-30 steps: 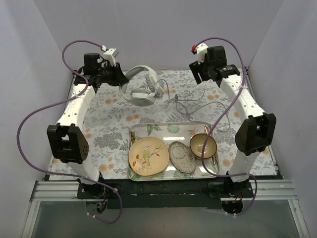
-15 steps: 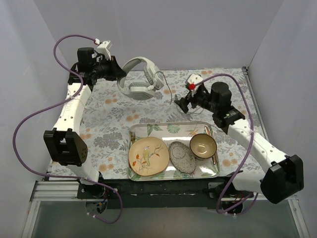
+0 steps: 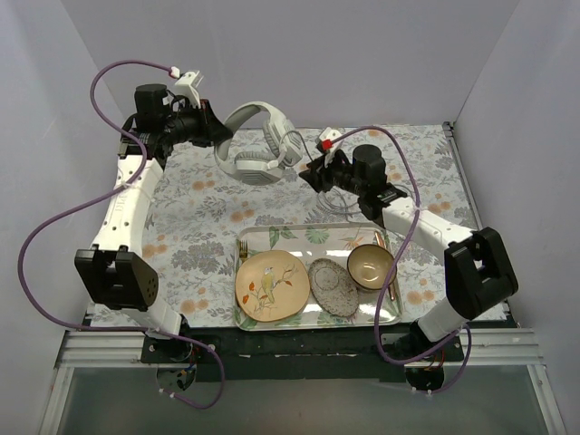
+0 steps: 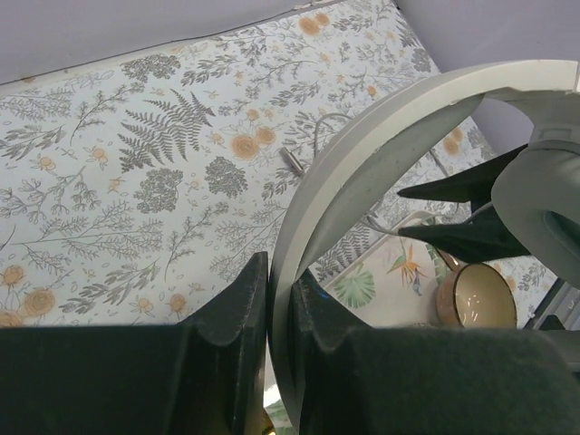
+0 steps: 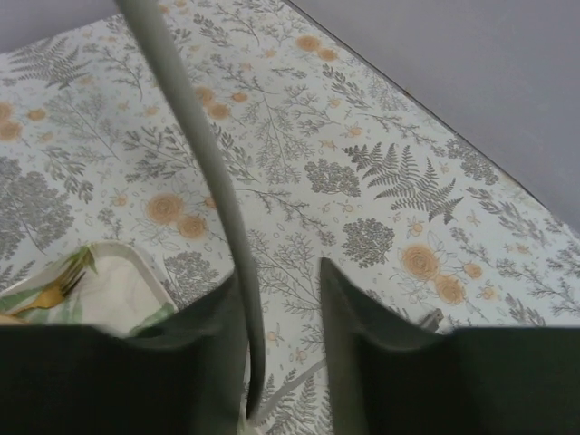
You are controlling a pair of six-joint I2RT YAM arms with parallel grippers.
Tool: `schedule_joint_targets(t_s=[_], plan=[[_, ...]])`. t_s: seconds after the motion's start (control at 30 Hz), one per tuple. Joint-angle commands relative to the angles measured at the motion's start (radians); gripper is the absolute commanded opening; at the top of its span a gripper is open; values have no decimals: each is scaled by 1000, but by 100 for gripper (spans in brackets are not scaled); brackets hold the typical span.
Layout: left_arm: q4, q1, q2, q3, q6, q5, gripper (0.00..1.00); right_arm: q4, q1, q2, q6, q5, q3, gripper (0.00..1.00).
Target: Wrap the headphones
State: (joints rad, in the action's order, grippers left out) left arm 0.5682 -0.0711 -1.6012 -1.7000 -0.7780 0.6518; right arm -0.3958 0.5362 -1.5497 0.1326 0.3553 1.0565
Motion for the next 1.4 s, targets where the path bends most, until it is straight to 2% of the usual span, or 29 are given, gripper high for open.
schedule_joint_targets(t_s=[0.0, 0.1, 0.17, 0.2, 0.3, 0.47, 0.67, 0.8, 0.93, 1.07, 1.17, 1.2, 1.27, 1.37], plan=[[-13, 4, 110, -26, -20, 91, 0, -100, -2, 7, -45, -38, 62, 23], [-11, 2, 116, 11, 29, 63, 0, -46, -1, 45, 10, -112, 80, 5], [-10, -10, 112, 43, 81, 16, 0, 42, -2, 69, 65, -182, 105, 3], [-11, -39, 112, 57, 138, -66, 0, 79, 2, 88, 123, -225, 146, 2], [-14, -111, 104, 129, 247, -177, 0, 222, 24, 96, 221, -304, 223, 1], [-13, -173, 106, 178, 295, -136, 0, 438, 45, 28, 367, -378, 443, 1], [30, -196, 112, 146, 295, -2, 0, 609, 47, -95, 380, -466, 626, 1], [76, -200, 115, 123, 296, 91, 0, 699, 47, -183, 354, -461, 736, 1], [99, -205, 121, 100, 290, 141, 0, 738, 47, -227, 343, -458, 784, 1], [108, -205, 124, 74, 261, 199, 0, 697, 45, -214, 332, -432, 729, 1], [113, -206, 119, 46, 229, 262, 0, 677, 39, -194, 311, -382, 680, 8], [110, -205, 118, 39, 214, 275, 0, 664, 36, -187, 303, -357, 666, 17], [95, -205, 118, 11, 155, 295, 0, 638, 15, -171, 257, -274, 614, 25], [76, -203, 116, -39, 74, 278, 0, 507, -25, -110, 182, -103, 486, 34]])
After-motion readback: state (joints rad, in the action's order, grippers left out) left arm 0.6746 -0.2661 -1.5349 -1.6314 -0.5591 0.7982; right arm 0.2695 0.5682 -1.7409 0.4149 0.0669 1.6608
